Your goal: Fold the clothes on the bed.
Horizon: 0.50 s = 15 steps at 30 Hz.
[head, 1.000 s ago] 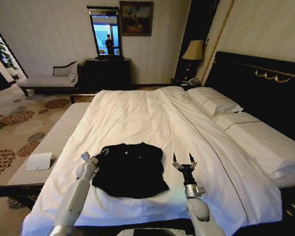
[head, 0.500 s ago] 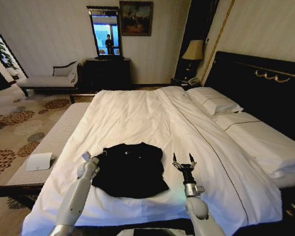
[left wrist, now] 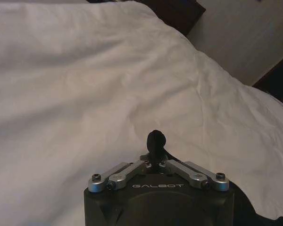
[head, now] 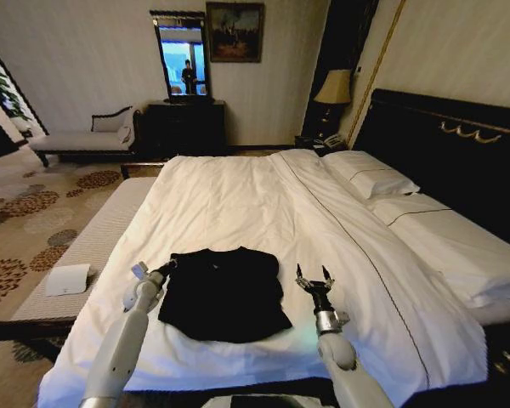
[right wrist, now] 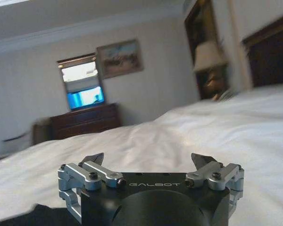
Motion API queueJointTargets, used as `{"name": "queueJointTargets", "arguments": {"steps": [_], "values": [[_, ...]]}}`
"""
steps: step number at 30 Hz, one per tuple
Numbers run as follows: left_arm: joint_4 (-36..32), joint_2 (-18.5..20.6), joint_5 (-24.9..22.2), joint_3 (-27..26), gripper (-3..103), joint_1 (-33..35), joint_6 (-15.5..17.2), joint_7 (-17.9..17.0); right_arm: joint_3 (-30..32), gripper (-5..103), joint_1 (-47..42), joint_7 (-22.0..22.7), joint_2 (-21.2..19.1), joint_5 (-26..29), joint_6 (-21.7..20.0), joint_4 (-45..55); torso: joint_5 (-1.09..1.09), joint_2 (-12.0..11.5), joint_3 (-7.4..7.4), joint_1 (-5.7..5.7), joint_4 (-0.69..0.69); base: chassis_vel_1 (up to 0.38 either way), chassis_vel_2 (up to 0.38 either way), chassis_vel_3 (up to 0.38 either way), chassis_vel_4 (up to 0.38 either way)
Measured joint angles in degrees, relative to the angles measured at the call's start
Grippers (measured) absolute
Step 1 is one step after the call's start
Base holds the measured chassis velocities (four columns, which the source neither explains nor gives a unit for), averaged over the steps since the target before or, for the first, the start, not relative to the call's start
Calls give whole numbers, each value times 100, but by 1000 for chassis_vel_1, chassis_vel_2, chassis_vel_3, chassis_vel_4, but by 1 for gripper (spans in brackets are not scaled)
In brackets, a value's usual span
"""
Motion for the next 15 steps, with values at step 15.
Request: {"name": "queueJointTargets", "arguments": {"steps": [15], "values": [[-104,59,49,23,1,107,-29,8,-1383,100,2107,-775,-1123,3652,-2544,-957,0,0,0,1,0,0,0,0,0]]}}
